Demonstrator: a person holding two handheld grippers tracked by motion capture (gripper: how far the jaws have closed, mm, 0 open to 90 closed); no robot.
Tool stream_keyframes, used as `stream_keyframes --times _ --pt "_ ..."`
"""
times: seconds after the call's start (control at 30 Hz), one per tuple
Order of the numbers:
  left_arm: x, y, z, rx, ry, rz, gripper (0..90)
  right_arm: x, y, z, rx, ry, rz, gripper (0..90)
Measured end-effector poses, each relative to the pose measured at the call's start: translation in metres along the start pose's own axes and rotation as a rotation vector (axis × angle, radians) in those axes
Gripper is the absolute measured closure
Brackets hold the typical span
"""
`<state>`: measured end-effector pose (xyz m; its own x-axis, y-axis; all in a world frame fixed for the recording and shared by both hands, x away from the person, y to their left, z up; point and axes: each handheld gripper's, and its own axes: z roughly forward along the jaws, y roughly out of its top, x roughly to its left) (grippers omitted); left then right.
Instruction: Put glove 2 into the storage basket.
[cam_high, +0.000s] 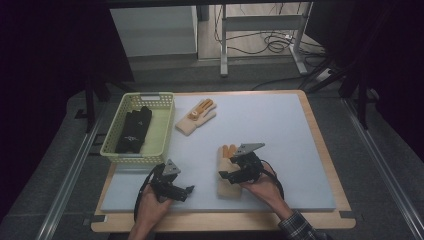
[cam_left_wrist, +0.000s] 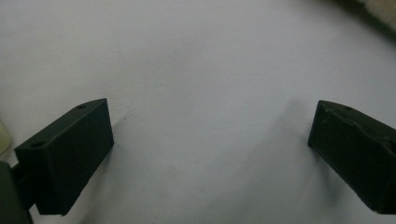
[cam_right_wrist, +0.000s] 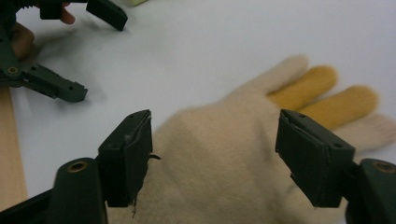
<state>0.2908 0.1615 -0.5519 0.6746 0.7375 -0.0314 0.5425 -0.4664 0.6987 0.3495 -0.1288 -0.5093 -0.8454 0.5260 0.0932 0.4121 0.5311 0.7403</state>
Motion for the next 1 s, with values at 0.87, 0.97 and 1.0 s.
stream_keyframes --times 0.87,0.97,1.0 --pt "0.0 0.0 0.0 0.002 0.0 0.001 0.4 -0.073 0.067 0.039 -0.032 -0.074 0.055 66.6" --pt "0.0 0.0 0.0 0.0 -0.001 -0.002 0.4 -0.074 0.081 0.052 -0.018 -0.077 0.046 68.4" --pt "0.0 0.0 0.0 0.0 -0.002 -0.002 0.4 -0.075 0.085 0.057 -0.016 -0.075 0.045 68.9"
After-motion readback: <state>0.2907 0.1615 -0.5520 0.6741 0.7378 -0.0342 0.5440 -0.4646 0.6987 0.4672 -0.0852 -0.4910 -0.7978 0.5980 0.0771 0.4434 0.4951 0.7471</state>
